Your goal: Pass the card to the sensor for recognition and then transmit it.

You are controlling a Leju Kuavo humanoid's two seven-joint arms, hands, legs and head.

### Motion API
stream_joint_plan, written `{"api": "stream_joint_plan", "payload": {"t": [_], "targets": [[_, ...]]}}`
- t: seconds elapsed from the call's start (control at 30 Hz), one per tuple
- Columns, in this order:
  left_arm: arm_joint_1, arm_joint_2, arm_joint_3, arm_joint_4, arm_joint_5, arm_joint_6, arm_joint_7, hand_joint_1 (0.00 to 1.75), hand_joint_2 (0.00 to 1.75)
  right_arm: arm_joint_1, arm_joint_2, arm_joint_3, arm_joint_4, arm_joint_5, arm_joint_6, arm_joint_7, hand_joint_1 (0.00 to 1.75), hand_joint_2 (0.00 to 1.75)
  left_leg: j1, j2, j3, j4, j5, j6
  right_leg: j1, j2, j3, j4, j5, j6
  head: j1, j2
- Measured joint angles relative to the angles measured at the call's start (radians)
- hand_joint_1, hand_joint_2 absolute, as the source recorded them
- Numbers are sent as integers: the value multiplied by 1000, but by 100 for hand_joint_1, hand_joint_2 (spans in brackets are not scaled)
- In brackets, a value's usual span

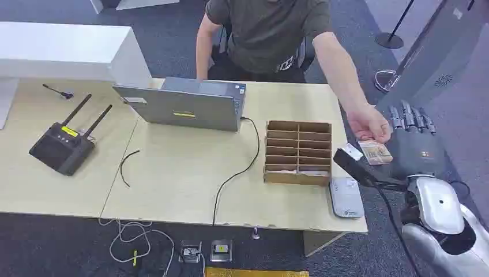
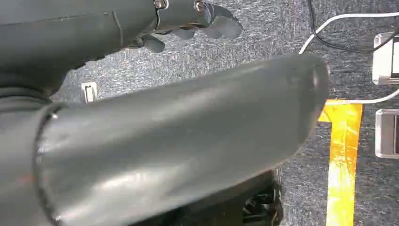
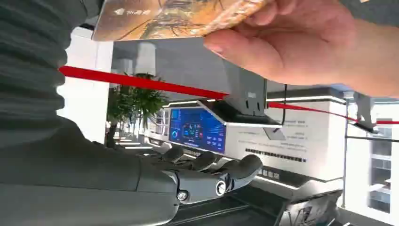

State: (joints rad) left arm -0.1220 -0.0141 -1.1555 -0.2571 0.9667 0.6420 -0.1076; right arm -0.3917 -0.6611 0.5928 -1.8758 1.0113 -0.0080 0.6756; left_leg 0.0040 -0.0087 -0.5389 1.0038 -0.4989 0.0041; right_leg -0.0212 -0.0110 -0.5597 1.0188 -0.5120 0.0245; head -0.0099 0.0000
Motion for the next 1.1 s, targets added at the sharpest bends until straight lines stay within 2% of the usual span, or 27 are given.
{"api": "stream_joint_plan", "payload": {"t": [0.03, 0.3, 0.57, 0.8, 1.1], "targets": [[-1, 0, 0, 0, -1, -2, 0, 0, 0, -3, 0, 6, 4, 0, -3, 1, 173, 175, 0, 0, 0, 0, 0, 0, 0, 0, 0, 0, 0, 0, 0, 0], [-15, 0, 0, 0, -10, -11, 17, 0, 0, -25, -3, 34, 39, -26, -17, 11, 175, 175, 0, 0, 0, 0, 0, 0, 0, 0, 0, 0, 0, 0, 0, 0], [-17, 0, 0, 0, 7, 0, 18, 0, 0, -61, -3, 69, 107, -62, -61, -16, 175, 175, 0, 0, 0, 0, 0, 0, 0, 0, 0, 0, 0, 0, 0, 0], [-17, 0, 1, 0, 9, 2, 18, 0, 0, -76, -3, 92, 156, -79, -63, -21, 175, 175, 0, 0, 0, 0, 0, 0, 0, 0, 0, 0, 0, 0, 0, 0], [-16, -4, 9, 0, 30, 2, 6, 0, 0, -76, 11, 140, 249, -124, -91, -56, 175, 175, 0, 0, 0, 0, 0, 0, 0, 0, 0, 0, 0, 0, 0, 0]]}}
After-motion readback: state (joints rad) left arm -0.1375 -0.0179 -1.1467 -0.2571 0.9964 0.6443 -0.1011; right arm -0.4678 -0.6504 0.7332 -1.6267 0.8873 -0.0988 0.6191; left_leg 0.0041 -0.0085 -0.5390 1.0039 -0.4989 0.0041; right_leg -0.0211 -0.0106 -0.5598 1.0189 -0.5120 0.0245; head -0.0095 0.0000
